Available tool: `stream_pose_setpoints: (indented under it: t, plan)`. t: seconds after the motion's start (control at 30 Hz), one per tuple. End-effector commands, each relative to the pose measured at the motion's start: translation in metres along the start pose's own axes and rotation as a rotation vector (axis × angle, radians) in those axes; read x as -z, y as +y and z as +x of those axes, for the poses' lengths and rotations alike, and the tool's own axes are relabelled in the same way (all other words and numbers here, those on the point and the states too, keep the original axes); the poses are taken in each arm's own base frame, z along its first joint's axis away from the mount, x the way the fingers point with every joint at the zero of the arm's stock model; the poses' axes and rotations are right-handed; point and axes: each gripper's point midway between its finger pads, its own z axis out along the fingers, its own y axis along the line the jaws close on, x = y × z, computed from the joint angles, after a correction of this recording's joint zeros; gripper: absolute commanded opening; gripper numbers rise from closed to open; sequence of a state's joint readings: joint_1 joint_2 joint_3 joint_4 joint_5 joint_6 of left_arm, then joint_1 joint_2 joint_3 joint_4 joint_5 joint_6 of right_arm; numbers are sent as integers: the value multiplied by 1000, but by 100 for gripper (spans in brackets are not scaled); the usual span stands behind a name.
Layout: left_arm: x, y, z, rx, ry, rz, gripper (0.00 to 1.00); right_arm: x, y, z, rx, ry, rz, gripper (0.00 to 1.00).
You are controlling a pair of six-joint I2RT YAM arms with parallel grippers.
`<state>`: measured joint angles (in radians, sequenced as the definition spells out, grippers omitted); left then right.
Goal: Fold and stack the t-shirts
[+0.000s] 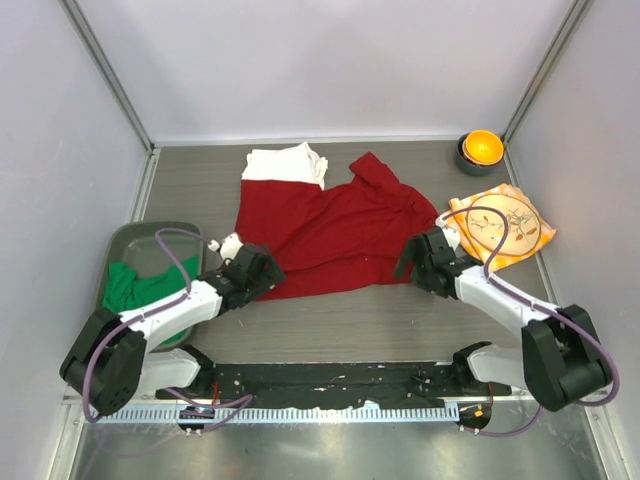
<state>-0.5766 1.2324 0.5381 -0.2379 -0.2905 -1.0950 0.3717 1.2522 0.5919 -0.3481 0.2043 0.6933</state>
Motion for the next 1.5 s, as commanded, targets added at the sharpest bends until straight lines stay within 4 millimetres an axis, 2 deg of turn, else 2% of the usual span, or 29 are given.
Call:
stream_pose_setpoints:
  t: [0.0, 0.03, 0.13, 0.17, 0.2, 0.27, 0.3, 0.4, 0.5, 0.53, 0.57, 0.63, 0.67, 0.73, 0.8, 0.83, 0.87, 1.03, 1.47]
  plan:
    - [21, 52, 31, -14, 45, -183, 100, 19, -27, 18, -26, 17, 81, 100]
    - [25, 51, 37, -30, 47, -176, 100, 21, -32, 25, -29, 29, 89, 100]
    - [38, 58, 45, -27, 39, -182, 100, 33, -29, 26, -60, 5, 52, 100]
    - [42, 62, 47, -16, 40, -190, 100, 37, -28, 24, -54, -10, 50, 100]
    - [45, 65, 50, -23, 42, -189, 100, 45, -25, 14, -58, -53, 38, 100]
    - [52, 65, 45, -4, 23, -175, 100, 54, -28, 8, -54, -78, 50, 100]
    - [56, 66, 42, -5, 17, -181, 100, 61, -23, -1, -54, -110, 28, 100]
    - [71, 51, 21, 6, -42, -142, 100, 69, -8, -17, -29, -148, -25, 100]
    - [84, 31, 3, 6, -75, -104, 100, 64, 8, -23, -19, -156, -85, 100]
    - [87, 27, 0, -5, -78, -104, 100, 61, 23, -25, -24, -161, -147, 100]
    - [92, 16, -9, -3, -96, -87, 100, 58, 28, -26, -28, -159, -166, 99]
    - [96, 5, -18, -23, -118, -72, 100, 49, 41, -30, -47, -168, -207, 96]
    - [100, -5, -25, -20, -134, -52, 100, 45, 44, -30, -52, -167, -215, 92]
    - [99, -12, -30, -45, -146, -60, 100, 39, 54, -35, -71, -171, -237, 86]
    - [99, -19, -34, -53, -153, -61, 100, 27, 58, -32, -75, -151, -227, 73]
    - [99, -22, -34, -55, -151, -56, 100, 25, 62, -37, -95, -165, -241, 67]
    - [99, -26, -35, -52, -154, -48, 100, 19, 64, -35, -94, -158, -238, 56]
    - [93, -26, -31, -57, -142, -54, 100, 5, 69, -37, -102, -158, -227, 40]
    - [92, -26, -33, -73, -154, -61, 100, -13, 77, -47, -105, -196, -223, 34]
